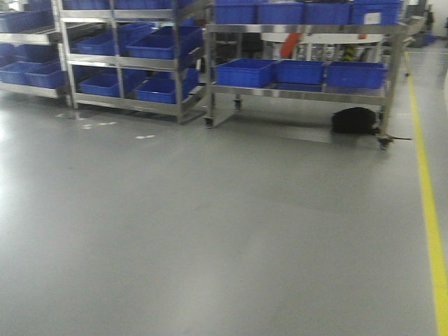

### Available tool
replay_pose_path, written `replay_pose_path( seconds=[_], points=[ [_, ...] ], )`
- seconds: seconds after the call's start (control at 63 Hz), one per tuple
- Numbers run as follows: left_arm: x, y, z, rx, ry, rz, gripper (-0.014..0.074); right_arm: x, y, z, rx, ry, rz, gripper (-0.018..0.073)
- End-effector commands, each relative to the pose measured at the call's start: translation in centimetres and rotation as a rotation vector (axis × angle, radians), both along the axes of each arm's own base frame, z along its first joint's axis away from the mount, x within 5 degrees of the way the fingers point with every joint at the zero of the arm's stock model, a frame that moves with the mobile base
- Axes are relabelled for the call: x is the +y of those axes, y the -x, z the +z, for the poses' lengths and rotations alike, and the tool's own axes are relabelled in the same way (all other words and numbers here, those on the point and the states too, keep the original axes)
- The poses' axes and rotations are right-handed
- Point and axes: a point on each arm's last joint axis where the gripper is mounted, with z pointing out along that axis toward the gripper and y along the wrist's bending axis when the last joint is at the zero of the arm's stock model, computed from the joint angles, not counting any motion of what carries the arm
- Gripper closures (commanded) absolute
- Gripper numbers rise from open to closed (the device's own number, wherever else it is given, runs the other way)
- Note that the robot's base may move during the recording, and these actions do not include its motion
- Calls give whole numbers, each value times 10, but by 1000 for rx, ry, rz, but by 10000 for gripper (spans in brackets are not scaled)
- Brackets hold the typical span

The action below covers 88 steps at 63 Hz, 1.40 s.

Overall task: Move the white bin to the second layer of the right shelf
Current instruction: 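Drive the base past the crate shelves carrying the bin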

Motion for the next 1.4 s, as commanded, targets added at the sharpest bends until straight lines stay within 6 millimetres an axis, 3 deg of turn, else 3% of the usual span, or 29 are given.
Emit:
replay_pose_path(
  seconds=[0.0,1.382],
  points=[
    [0,0,-4,-59,17,1,512,0,-3,17,-117,0,5,502],
    [0,0,-4,-59,17,1,512,0,-3,17,-117,0,5,502]
  ],
)
